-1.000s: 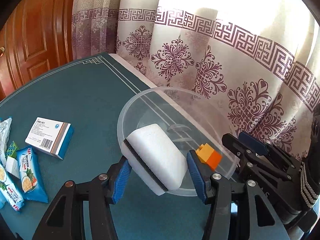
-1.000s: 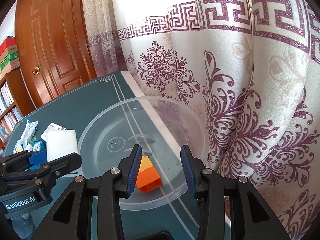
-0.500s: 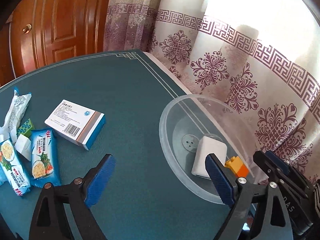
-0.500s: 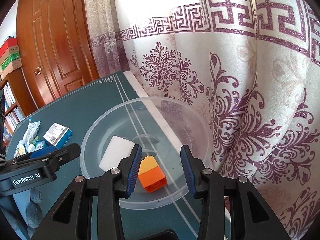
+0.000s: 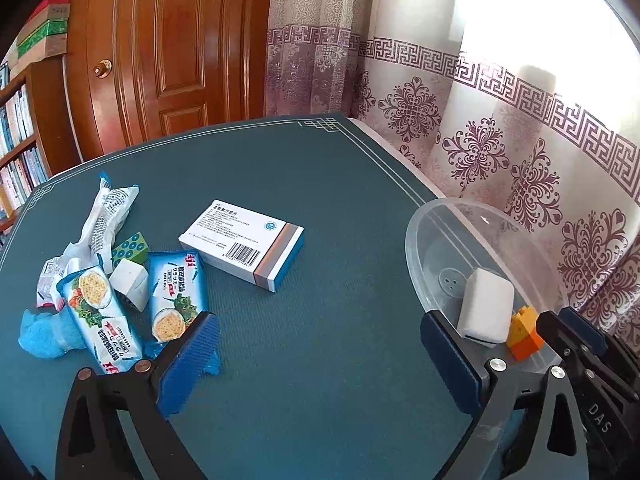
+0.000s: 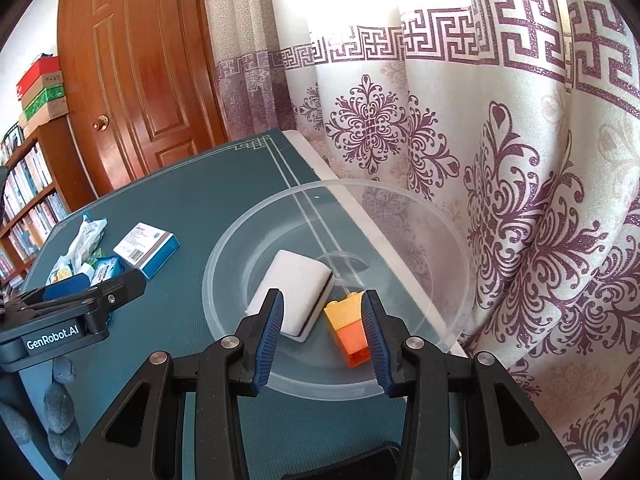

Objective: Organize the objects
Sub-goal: 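Withdraw both open tools from the bowl back toward the object pile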

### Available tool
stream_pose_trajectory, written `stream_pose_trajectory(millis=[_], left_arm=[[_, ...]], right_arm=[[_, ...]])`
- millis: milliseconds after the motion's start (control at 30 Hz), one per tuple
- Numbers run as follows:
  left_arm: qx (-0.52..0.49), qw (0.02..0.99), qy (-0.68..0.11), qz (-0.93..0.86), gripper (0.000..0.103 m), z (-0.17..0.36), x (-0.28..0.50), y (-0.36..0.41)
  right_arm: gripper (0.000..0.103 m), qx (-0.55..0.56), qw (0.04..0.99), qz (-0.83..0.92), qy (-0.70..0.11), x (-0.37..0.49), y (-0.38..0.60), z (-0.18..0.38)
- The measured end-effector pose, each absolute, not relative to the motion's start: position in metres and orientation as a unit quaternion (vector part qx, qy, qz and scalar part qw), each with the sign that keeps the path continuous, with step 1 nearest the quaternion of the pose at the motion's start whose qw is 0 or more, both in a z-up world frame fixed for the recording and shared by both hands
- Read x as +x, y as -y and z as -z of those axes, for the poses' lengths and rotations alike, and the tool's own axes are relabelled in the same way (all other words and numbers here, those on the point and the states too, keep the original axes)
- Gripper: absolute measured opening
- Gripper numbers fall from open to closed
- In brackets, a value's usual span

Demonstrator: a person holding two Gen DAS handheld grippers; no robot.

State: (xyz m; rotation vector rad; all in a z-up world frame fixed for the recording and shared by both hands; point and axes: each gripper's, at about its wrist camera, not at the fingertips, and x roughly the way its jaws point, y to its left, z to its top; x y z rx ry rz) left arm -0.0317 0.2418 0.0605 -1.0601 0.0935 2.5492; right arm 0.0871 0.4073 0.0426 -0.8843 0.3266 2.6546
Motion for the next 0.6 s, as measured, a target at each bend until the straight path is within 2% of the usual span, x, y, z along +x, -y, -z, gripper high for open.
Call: stream_pose_trajectory(millis=[600], left_arm=[[-0.359,0.102,-0.035,-0.927,0.102,-0.063,-0.034,-0.179]], right_arm=[[0.045,-0.307,0.101,-0.941,-0.097,0.085,-0.365,-0.041]])
